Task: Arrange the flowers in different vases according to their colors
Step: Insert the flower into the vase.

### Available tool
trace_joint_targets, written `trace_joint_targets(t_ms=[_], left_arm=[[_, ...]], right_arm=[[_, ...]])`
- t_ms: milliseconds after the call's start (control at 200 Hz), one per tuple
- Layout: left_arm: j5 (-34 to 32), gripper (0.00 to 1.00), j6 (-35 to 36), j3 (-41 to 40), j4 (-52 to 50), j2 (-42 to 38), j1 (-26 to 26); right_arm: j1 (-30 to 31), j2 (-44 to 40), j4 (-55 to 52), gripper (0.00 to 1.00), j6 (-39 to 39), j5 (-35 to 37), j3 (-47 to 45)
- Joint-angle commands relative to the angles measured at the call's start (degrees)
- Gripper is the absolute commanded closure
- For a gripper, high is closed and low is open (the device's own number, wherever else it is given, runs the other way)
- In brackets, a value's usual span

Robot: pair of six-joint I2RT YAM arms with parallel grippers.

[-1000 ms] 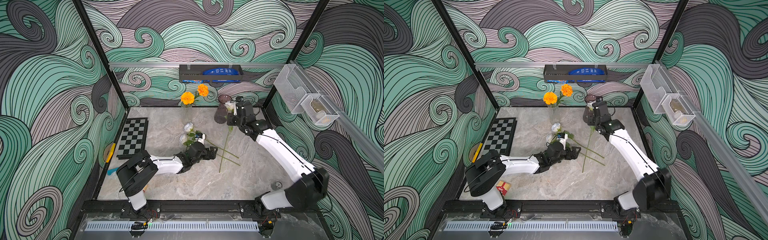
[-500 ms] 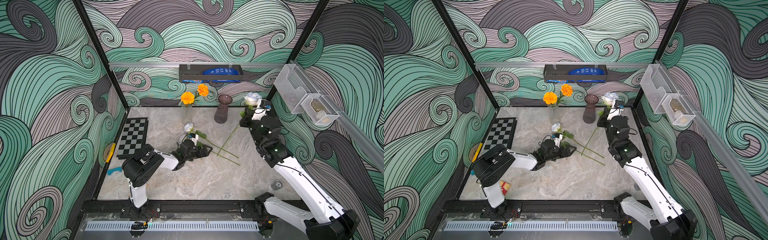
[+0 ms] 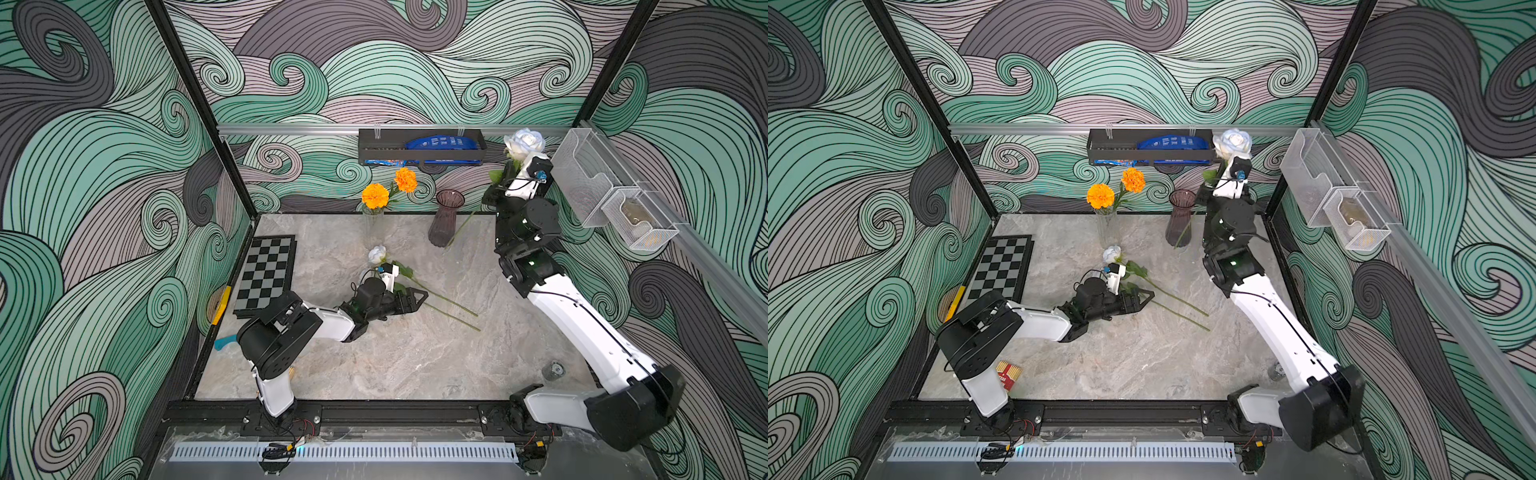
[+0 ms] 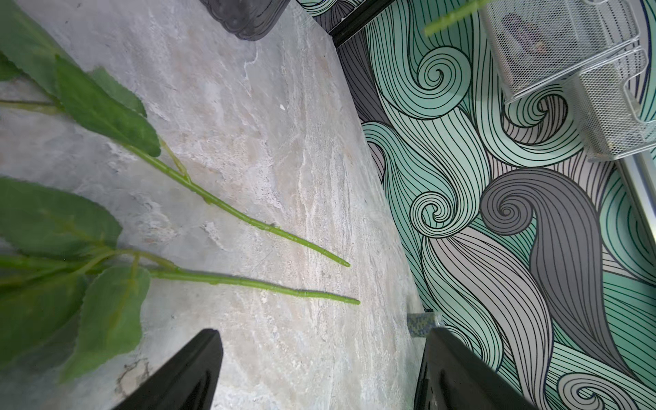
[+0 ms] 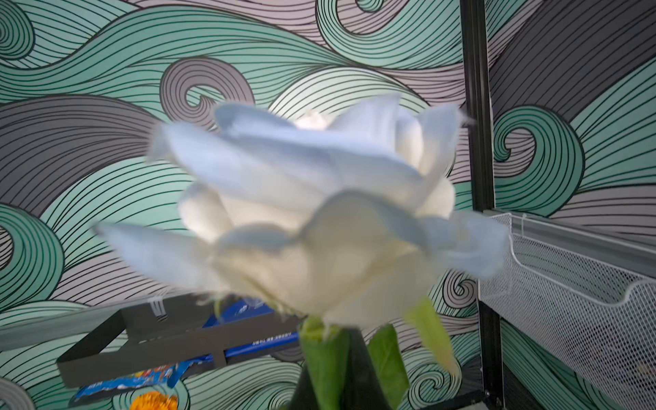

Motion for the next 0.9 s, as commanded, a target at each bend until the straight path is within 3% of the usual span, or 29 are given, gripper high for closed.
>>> trace_joint_targets(t_ms=[0,355,595,895], left_arm=[[-0.42,0.07,1.75,-0.45,0.82,-1.53,0.34],[0.36,0.07,2.01,-0.02,0.91,-0.33,1.71],[2.03,0.07,-0.52,-0.01,2.56,2.26,2.8],[3.14,0.08,-1.41,-0.28,3.95,3.58,3.25]], right_arm=[[-0.17,4.58,11.17,1.0,-7.95,1.95,4.91],[-3.24,23.54,15.01,1.0,-15.09,0.92,23.38],[-4.72,34.35,10.08,0.98,-13.36,0.7,31.3],[-4.71,37.2,-2.32,0.93,-0.45,-3.17,24.71]])
